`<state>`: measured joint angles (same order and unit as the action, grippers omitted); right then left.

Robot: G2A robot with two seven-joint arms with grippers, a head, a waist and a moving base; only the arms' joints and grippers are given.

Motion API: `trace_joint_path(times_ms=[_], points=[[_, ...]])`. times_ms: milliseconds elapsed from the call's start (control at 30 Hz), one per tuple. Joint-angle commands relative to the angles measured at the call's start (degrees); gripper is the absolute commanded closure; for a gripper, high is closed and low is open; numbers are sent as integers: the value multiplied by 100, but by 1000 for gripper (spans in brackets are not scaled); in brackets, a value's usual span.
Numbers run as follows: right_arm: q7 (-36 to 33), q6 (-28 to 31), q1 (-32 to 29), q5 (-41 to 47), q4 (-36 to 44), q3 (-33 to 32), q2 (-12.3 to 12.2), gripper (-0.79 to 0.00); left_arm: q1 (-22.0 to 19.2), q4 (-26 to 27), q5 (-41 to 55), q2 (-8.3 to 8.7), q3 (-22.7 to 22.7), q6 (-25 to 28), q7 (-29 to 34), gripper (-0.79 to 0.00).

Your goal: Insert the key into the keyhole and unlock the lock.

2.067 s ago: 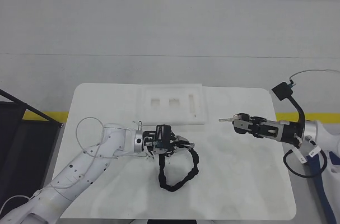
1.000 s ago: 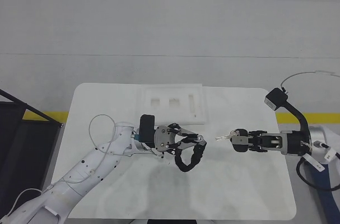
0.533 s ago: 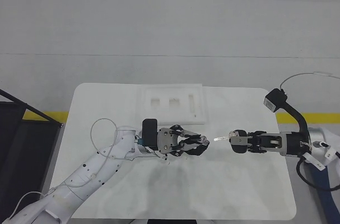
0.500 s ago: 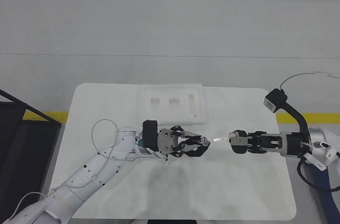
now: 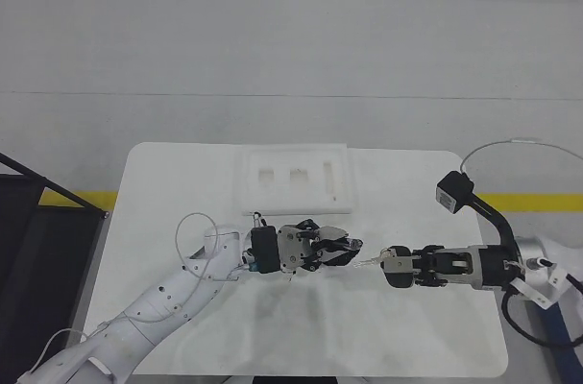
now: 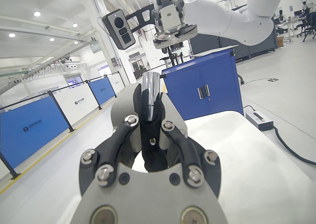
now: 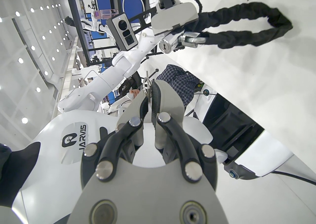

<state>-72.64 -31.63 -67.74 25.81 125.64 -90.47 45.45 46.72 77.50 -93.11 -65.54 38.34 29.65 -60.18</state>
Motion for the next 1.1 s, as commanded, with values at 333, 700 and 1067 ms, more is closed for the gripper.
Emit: trace_joint_path(times_ms=[333,700,1067], points=[[276,-277,352,28,22,326,-287,0,8,-89,-43,-106,-7,36,-66,0],[430,-260,438,-231,-9,482,-349,0,51,-118,-55,-166,27,198,-17,0],[502,-250,377,-463,43,380,-422,0,87,-182,-27,-231,60,276,72,0]])
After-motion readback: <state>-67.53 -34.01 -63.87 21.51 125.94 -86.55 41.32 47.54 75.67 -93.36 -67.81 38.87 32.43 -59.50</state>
